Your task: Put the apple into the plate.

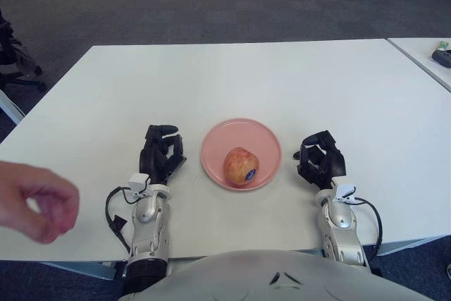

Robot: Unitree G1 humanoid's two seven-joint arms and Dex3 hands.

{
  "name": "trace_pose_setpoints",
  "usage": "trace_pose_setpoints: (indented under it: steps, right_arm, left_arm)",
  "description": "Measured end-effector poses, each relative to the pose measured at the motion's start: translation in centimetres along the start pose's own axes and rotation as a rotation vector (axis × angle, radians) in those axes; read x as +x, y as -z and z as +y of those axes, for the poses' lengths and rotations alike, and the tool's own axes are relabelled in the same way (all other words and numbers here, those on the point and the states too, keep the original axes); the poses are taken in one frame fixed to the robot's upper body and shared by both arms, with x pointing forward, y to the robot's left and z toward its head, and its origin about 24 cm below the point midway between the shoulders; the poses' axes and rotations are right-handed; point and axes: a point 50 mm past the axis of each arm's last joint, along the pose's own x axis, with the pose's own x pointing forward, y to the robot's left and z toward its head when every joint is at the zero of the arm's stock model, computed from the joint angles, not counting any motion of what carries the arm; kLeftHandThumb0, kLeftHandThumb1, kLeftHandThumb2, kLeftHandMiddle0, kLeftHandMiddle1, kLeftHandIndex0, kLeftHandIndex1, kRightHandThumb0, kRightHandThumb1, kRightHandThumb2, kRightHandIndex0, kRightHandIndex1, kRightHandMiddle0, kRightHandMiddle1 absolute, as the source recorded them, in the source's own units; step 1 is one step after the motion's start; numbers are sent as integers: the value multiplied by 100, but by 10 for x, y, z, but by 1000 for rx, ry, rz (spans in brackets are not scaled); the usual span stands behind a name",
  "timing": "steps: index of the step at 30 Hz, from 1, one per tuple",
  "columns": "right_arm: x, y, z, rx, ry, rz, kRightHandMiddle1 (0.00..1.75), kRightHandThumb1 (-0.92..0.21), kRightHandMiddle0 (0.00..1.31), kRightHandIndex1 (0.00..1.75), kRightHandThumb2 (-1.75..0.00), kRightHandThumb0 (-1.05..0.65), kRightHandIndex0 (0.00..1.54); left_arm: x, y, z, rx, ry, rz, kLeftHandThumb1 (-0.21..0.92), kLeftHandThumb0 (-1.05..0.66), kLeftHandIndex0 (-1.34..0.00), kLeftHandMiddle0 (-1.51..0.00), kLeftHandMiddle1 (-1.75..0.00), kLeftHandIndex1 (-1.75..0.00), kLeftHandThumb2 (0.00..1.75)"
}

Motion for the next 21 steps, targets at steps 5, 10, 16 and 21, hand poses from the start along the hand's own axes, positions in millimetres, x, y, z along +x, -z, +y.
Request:
trace_pose_setpoints:
  steps: [5,10,16,21]
  right_arm:
    - [0,0,0,1,-1,0,175,-62,38,138,-94,-39,62]
    - [0,0,1,1,-2,0,175,-61,38,139,-95,-39,63]
    - [0,0,1,2,-1,1,175,-61,38,139,-95,-39,63]
    - [-1,0,1,3,-1,1,175,-61,38,139,-95,-39,63]
  left_arm:
    - [0,0,0,0,0,0,66,-39,-35,-95,-175,-175,88]
    - [0,0,0,-1,2,2,67,-39,-35,-95,-175,-175,88]
    - [0,-1,1,-2,2,8,67,-38,-34,-94,-175,-175,87]
    - [0,-1,1,1,3,12,68,-38,-34,-94,-175,-175,87]
